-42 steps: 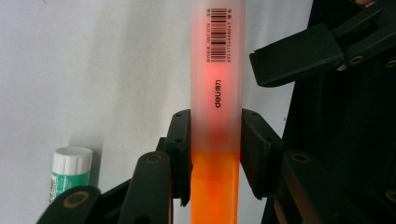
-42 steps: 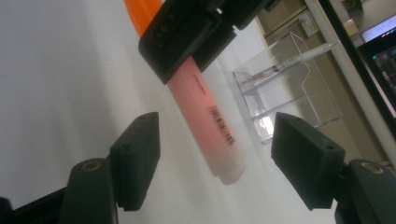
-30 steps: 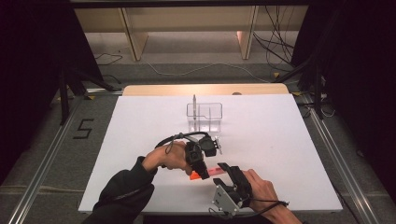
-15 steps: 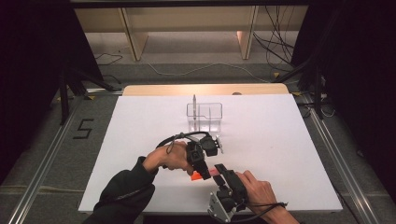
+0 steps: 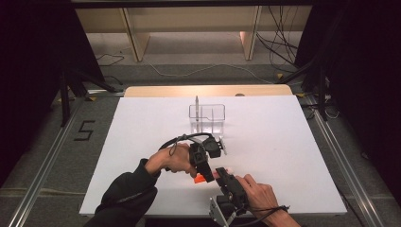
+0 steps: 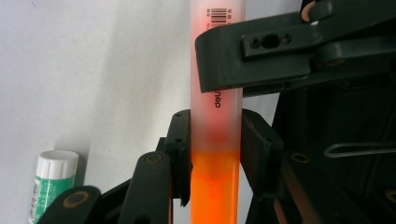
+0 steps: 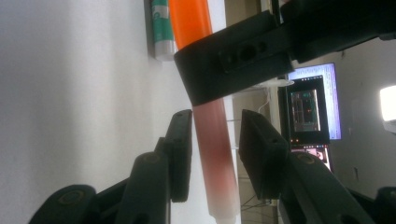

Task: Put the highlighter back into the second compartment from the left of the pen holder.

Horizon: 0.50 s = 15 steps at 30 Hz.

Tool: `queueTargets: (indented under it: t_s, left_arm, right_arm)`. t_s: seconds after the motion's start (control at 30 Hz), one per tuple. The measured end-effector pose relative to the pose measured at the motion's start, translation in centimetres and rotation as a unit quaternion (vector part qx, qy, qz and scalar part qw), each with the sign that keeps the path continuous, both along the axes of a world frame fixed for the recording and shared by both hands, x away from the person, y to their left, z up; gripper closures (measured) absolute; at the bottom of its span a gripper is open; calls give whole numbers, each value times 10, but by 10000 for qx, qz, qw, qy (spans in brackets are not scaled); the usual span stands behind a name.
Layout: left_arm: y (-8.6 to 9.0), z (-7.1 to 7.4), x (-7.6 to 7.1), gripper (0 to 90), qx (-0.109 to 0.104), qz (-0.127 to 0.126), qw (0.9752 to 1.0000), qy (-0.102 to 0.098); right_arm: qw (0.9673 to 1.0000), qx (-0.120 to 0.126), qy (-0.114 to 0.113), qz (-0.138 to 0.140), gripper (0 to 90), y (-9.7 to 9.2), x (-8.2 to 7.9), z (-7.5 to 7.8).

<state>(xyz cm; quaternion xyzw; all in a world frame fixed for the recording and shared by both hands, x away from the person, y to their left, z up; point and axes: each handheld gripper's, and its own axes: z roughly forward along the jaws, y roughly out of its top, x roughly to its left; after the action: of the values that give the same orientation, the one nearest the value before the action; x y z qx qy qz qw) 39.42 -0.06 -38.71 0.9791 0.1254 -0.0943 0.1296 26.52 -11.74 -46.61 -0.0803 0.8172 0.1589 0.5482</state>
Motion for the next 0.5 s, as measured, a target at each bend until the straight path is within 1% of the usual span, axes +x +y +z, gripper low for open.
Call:
queueTargets:
  t_s: [0.17,0.23,0.3,0.33,0.4,0.43,0.5]
  left_arm:
    - [-1,0,0,663,24,9,10000,30]
    - [-1,-1,0,663,12,4,10000,83]
    - [-1,-2,0,662,-9,7,9999,133]
    - [-1,-2,0,662,-6,10,9999,135]
    - [-2,-1,-1,663,-3,42,9999,151]
    - [-2,-1,0,662,-4,1,9999,111]
    - [-2,-2,0,662,-9,26,9999,138]
  right_arm:
    - [10000,-71,-48,2,681,1,0,-2]
    - [9999,-98,-93,37,694,1,0,-2]
    - [9999,-88,-75,-3,709,2,0,-3]
    - [9999,-100,-69,-31,717,2,0,-4]
    - [9998,-169,-140,10,721,2,1,-5]
    - [9997,-198,-134,-26,723,2,0,-5]
    - [9996,-208,-164,-18,731,2,0,-5]
